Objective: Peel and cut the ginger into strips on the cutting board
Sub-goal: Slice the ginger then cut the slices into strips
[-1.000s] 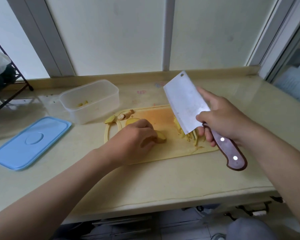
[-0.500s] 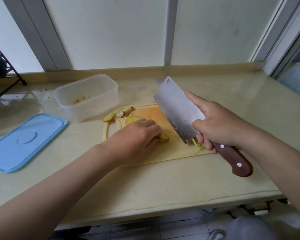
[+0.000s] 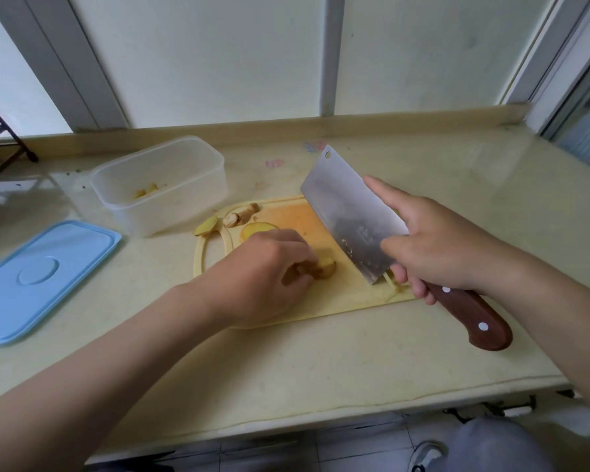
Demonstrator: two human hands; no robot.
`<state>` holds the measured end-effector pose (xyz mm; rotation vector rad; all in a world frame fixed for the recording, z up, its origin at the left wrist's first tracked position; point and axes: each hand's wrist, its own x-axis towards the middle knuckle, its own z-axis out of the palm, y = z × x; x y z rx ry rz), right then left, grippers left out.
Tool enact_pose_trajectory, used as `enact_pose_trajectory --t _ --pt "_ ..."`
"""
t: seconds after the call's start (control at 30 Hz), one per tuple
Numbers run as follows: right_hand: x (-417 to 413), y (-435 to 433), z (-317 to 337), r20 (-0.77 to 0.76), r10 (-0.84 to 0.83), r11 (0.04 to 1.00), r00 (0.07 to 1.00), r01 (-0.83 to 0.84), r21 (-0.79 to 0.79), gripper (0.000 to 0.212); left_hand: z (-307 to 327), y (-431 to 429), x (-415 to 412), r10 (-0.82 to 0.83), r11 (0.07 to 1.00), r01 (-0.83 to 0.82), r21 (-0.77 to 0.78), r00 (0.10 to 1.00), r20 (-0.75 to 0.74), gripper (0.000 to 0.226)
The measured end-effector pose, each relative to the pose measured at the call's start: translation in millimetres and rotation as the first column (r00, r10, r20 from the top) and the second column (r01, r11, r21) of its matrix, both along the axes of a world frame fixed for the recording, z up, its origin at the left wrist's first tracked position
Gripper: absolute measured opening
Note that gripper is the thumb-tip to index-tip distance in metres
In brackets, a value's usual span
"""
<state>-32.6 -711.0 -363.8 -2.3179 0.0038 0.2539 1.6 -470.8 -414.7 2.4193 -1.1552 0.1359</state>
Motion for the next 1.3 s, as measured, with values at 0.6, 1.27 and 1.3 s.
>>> enact_pose_trajectory --t 0.6,1.27,1.3 --pt "-3.8 1.5 0.7 0.002 -0.007 1.0 1.0 0.007 0.008 0.094 -4.5 -6.2 1.7 0.062 0.997 -0.058 -0.049 0.995 0.076 0.019" --pt "-6.7 23.4 6.9 -0.016 0.018 0.992 1.0 -0.019 -0.127 0.091 -22.3 -0.5 6.8 0.02 0.989 0.009 -0.15 0.982 0.188 0.016" --pt "-7.1 24.0 8.8 -0.032 0.027 0.987 0.999 -0.031 -0.155 0.091 -23.2 -0.5 6.9 0.021 0.988 0.01 -0.155 0.98 0.196 0.016"
